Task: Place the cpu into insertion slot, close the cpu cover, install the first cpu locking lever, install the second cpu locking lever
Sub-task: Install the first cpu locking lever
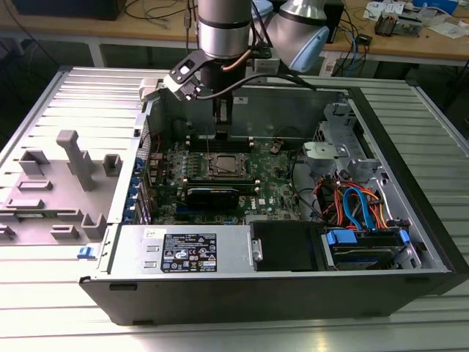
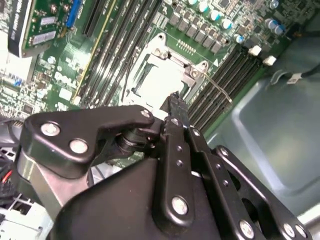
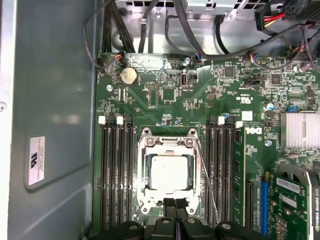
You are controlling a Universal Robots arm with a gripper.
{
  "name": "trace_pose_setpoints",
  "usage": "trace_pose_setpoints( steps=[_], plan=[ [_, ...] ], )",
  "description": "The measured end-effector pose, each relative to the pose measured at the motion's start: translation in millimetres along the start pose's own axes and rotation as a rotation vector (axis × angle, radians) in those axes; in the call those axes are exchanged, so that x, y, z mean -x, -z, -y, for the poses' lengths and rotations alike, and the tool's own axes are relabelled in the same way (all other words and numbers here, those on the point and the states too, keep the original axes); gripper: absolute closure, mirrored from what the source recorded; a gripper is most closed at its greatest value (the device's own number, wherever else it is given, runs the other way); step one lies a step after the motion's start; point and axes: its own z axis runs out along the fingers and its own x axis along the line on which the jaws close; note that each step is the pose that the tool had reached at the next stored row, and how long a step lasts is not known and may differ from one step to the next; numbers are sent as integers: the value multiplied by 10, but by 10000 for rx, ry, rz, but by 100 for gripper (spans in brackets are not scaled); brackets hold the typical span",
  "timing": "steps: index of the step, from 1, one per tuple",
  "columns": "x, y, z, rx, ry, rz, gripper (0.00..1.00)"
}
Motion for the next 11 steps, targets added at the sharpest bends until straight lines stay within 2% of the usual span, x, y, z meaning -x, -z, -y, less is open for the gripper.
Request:
trace_pose_setpoints(
  steps=[1,9,11],
  plan=[
    [0,19,0,-6,0,0,89],
    [1,21,0,-8,1,3,89],
    [1,21,0,-5,132,1,89]
  ],
)
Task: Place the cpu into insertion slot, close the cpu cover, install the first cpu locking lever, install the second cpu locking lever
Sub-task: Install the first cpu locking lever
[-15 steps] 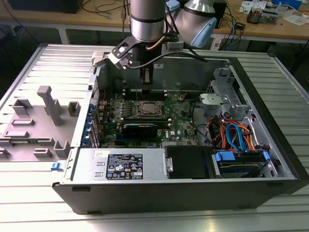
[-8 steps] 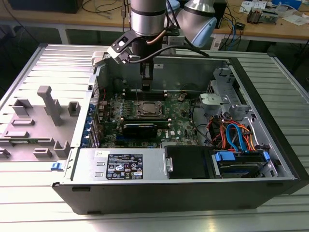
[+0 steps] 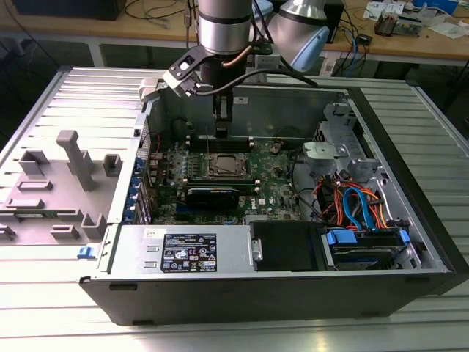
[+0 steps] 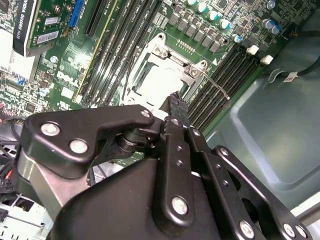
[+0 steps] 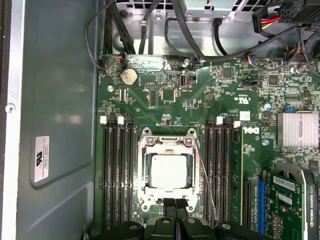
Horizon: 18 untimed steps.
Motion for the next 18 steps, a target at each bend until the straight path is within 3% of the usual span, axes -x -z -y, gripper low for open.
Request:
trace_pose_setpoints(
  steps=[13,18],
  plan=[
    [0,-3,0,85,2892,-29,89],
    [0,-3,0,94,3241,-23,89]
  ],
)
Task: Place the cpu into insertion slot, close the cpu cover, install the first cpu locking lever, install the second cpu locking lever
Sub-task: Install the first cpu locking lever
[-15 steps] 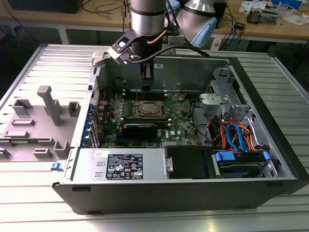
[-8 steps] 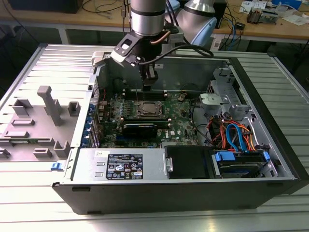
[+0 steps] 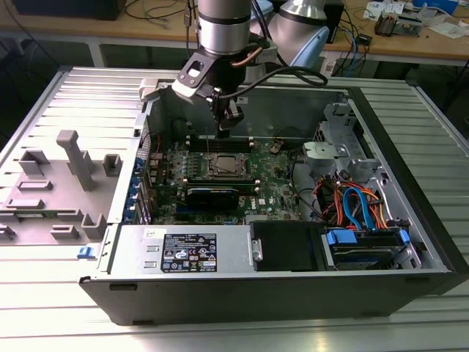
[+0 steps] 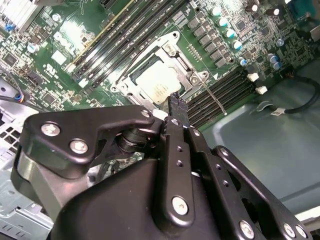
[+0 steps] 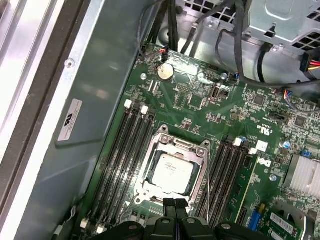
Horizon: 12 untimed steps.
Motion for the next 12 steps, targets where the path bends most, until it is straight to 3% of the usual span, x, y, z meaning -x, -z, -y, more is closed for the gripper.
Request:
trace_pose_setpoints(
  steps=[6,12],
  plan=[
    [0,0,0,5,204,1,89],
    [-1,0,2,20,689,-5,89]
  ],
)
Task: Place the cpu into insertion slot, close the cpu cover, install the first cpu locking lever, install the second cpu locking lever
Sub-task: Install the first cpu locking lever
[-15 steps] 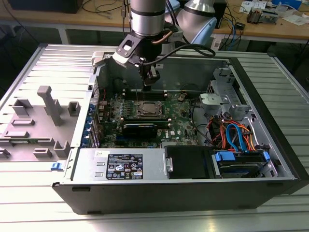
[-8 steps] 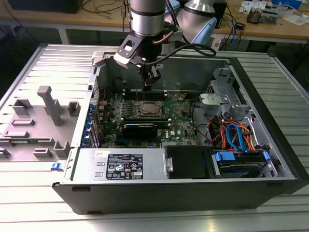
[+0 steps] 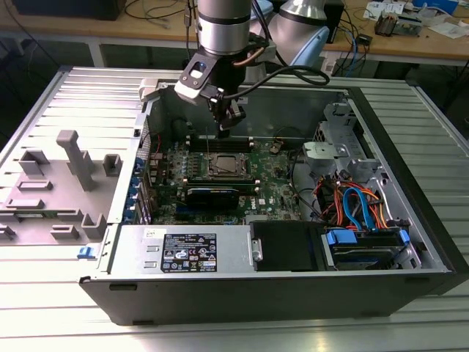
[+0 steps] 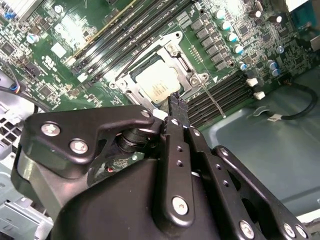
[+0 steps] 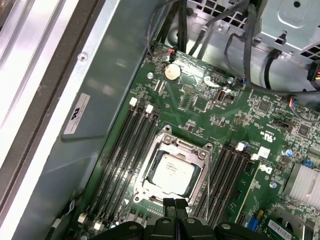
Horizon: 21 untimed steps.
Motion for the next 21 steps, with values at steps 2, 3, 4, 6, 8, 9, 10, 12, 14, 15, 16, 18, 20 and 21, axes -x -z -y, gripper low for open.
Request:
trace_pose_setpoints(
  steps=[2,3,4,6,8,9,10,12,14,15,16,18,20,21],
  plan=[
    [0,0,0,4,144,-2,89],
    [0,0,0,7,217,-2,89],
    [0,0,0,11,358,-4,89],
    [-1,0,0,16,467,-6,89],
    [-2,0,0,20,631,-7,89],
    [-2,0,0,25,783,-9,89],
    [-2,1,0,25,852,-9,89],
    [-2,0,0,30,984,-11,89],
    [-2,0,0,35,1111,-12,89],
    [-2,0,0,36,1169,-13,89],
    [-2,0,0,38,1223,-13,89],
    [-2,0,0,40,1274,-14,89],
    [-2,0,0,40,1284,-14,89],
    [-2,0,0,40,1292,-14,89]
  ],
)
